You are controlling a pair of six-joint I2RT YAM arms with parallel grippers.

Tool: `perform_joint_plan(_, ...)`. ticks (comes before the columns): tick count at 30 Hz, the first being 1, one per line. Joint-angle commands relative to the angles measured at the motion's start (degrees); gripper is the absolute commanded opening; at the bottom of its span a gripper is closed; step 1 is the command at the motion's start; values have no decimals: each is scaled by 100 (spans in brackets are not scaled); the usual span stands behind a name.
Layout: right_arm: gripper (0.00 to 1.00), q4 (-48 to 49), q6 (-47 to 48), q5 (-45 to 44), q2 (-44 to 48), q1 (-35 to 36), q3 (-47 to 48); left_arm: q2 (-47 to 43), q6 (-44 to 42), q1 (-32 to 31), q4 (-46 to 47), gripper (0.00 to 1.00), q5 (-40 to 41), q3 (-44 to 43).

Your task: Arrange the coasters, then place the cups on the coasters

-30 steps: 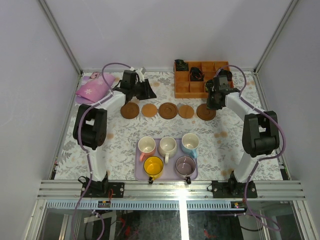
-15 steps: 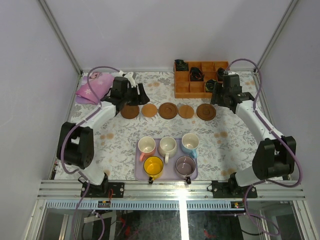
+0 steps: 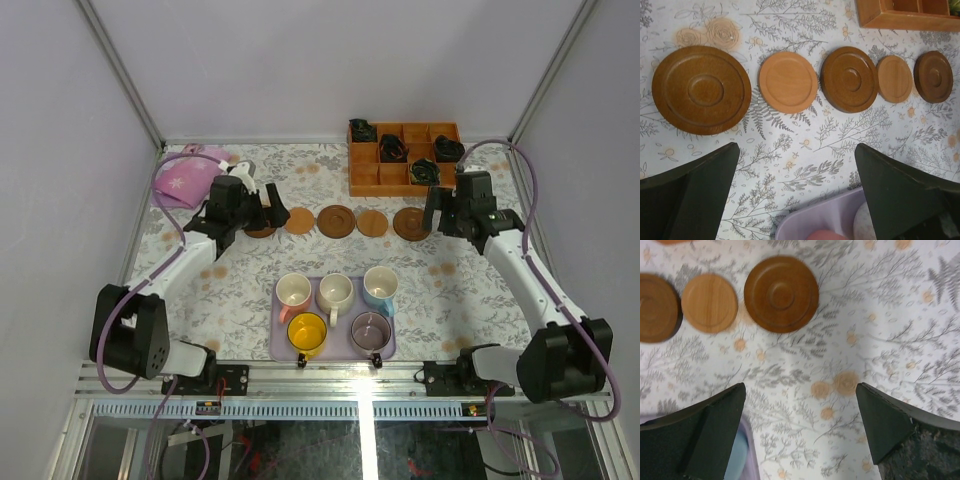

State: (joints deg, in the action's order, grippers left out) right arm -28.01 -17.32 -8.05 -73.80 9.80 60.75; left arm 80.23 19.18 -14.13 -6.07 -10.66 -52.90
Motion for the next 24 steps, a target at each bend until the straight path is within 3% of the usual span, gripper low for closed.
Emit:
perform_joint_plan(1,100,-460,41,1103,685,28,-359,-221,27,20,189,100,-24,213)
perform_joint_plan(7,100,-1055,178,1241,1629,711,-627,-307,-45,-41,183,100,-90,219)
perform_joint_plan(15,99,-1191,-582,1369,2240,1680,-1234,-258,-77,-305,185,100,-169,276)
perform_joint_plan(24,99,-1529,-755,1778,2706,2026,-1543,-315,-203,-475,128,100,-199,376)
